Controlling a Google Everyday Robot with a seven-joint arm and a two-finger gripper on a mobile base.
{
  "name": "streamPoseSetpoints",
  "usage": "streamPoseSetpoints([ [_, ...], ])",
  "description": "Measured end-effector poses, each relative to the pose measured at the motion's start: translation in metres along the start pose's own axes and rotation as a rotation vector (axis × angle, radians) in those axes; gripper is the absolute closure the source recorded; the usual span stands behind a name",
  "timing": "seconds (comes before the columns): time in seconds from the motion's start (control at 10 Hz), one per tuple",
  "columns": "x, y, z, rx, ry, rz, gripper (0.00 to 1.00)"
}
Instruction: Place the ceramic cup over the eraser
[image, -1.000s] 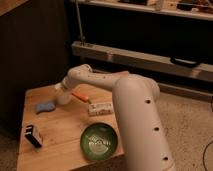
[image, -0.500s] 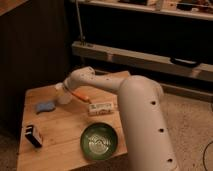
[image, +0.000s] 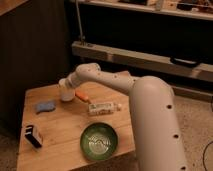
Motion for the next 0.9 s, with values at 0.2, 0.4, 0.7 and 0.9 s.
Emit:
streamPoseSetpoints([
  [0.2, 0.028, -0.021, -0.042, 0.032, -0.012, -0.094, 1.00],
  [0.4, 0.035, -0.049, -0.066, 0.075, -0.021, -0.166, 1.00],
  [0.7, 0.015, -0.105, -0.100, 0.166, -0.017, -0.240, 1.00],
  [0.9, 0.012, -0.137, -0.106, 0.235, -0.019, -0.283, 1.00],
])
